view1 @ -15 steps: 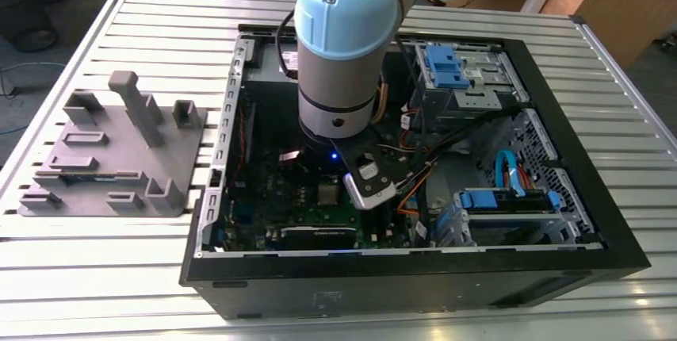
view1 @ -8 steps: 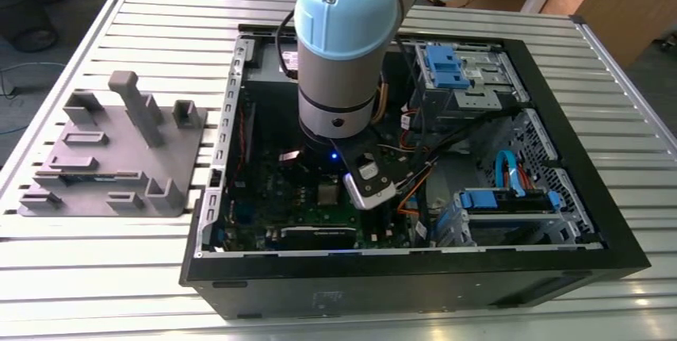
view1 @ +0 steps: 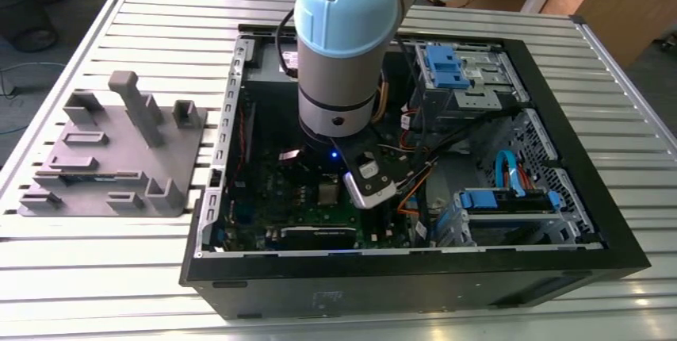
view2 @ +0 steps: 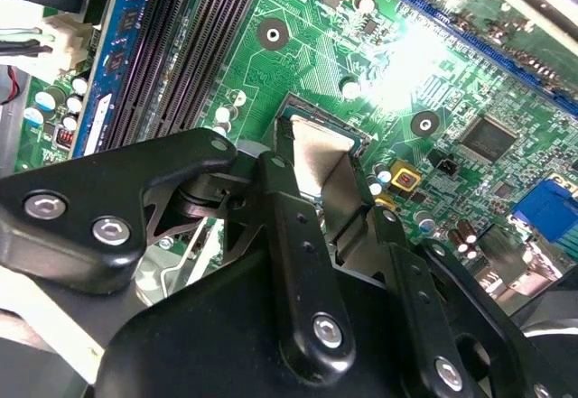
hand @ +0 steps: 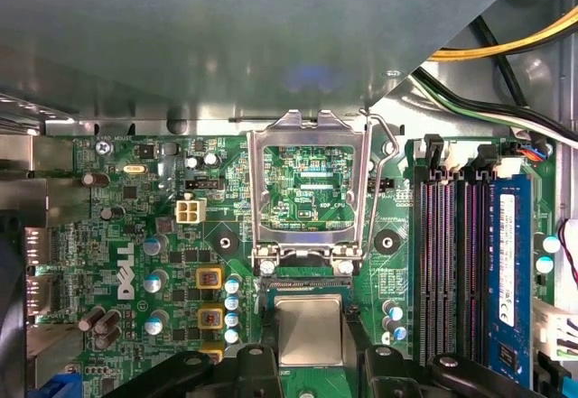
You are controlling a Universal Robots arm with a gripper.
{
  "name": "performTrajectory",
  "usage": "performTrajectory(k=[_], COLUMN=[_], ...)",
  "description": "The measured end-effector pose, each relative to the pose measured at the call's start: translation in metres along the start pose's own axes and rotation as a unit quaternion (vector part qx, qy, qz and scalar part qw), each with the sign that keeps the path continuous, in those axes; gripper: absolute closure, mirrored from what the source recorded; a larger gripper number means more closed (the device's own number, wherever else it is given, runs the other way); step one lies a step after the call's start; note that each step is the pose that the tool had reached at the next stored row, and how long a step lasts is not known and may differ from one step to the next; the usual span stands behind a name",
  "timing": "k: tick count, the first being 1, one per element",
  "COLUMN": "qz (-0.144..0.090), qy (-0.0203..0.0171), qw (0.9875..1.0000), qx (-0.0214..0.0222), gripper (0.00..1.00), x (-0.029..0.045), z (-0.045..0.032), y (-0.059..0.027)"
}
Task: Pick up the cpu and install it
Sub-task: 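Place the cpu into insertion slot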
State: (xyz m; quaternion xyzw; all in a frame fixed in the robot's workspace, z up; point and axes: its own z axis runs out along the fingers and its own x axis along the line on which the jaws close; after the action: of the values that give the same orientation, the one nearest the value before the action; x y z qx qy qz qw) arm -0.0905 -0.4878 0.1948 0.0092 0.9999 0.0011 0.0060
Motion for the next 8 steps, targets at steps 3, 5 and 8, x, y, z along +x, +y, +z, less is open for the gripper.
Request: performTrajectory(k=[3,5,8], qz=[0.0,0.0,0.0], qy=[0.0,0.0001,0.0002], qw=[1.0,1.0,1.0], qx=[0.0,0.0,0.0], gripper=[0.62,0.62,0.61], x=[0.0,0.0,0.0001], z=[-0.0001,-0.0001,-0.0001], y=[0.0,0.0,0.0])
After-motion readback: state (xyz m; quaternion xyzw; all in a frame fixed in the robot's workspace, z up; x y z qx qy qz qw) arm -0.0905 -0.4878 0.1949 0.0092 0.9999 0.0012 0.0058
